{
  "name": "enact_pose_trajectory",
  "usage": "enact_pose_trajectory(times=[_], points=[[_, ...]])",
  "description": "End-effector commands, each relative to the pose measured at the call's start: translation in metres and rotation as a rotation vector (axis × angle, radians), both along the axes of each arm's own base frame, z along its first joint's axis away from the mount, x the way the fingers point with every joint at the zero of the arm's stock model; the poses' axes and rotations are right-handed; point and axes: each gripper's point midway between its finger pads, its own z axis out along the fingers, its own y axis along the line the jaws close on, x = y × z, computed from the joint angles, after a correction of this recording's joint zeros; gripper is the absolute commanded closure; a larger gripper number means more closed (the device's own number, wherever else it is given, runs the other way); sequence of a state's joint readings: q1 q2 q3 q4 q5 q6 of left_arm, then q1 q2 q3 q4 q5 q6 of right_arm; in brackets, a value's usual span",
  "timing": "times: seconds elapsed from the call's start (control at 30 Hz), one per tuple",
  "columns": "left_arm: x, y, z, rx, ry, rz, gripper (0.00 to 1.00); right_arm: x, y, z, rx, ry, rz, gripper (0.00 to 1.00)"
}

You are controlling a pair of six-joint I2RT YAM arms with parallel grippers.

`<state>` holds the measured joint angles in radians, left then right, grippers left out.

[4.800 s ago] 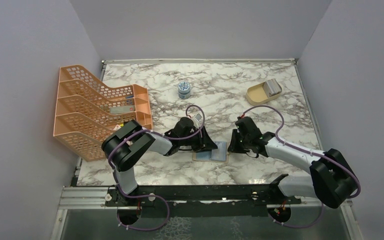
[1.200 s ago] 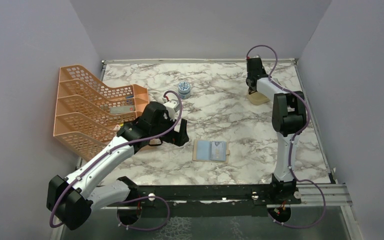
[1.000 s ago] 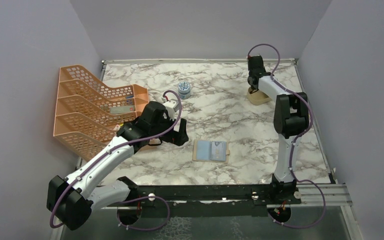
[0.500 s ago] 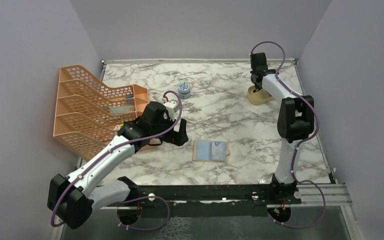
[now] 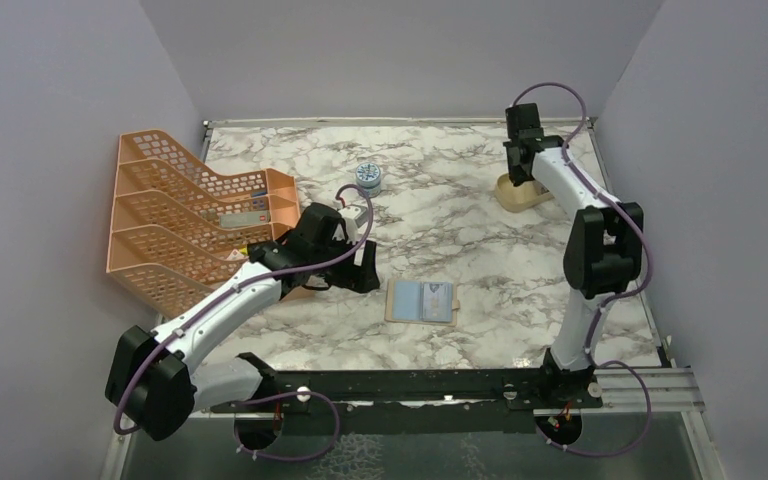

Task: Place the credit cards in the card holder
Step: Pick up the credit card from the storage box, then insert the credit card into the card holder.

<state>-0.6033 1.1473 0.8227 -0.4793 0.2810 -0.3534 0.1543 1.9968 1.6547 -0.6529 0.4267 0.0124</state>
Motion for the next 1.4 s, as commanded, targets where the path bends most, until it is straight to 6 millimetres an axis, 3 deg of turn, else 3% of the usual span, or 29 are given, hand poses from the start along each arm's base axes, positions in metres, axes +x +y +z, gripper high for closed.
enact_pose_trajectory(times=[0.0,0.1,0.17,0.27,0.4,0.53,0.77,1.0,1.13,1.37], points=[[-0.007,-0.014,-0.002,-0.070,0.060,-0.030,0.25,-0.035,0.022,0.028,0.123,-0.021,-0.039,0.99],[-0.009,-0.019,-0.002,-0.099,0.084,-0.039,0.38,-0.048,0.033,0.039,0.182,-0.036,-0.033,0.99],[-0.011,-0.022,-0.004,-0.118,0.102,-0.040,0.54,-0.055,0.043,0.047,0.220,-0.054,-0.009,0.99],[-0.015,-0.027,-0.010,-0.141,0.145,-0.042,0.78,-0.067,0.064,0.055,0.266,-0.084,0.050,0.99],[-0.019,-0.033,-0.017,-0.176,0.192,-0.034,1.00,-0.088,0.099,0.061,0.416,-0.088,0.148,0.99],[-0.019,-0.035,-0.024,-0.202,0.209,-0.009,1.00,-0.112,0.135,0.066,0.569,-0.110,0.256,0.99],[-0.021,-0.040,-0.044,-0.223,0.268,0.011,1.00,-0.161,0.188,0.057,0.807,-0.057,0.378,0.99],[-0.018,-0.039,-0.060,-0.202,0.287,0.046,1.00,-0.221,0.243,0.041,1.067,0.120,0.484,0.99],[-0.019,-0.051,-0.060,-0.270,0.323,0.031,1.00,-0.245,0.255,0.029,1.163,0.190,0.483,0.99],[-0.017,-0.059,-0.067,-0.298,0.360,0.026,1.00,-0.264,0.243,-0.012,1.152,0.263,0.369,0.99]])
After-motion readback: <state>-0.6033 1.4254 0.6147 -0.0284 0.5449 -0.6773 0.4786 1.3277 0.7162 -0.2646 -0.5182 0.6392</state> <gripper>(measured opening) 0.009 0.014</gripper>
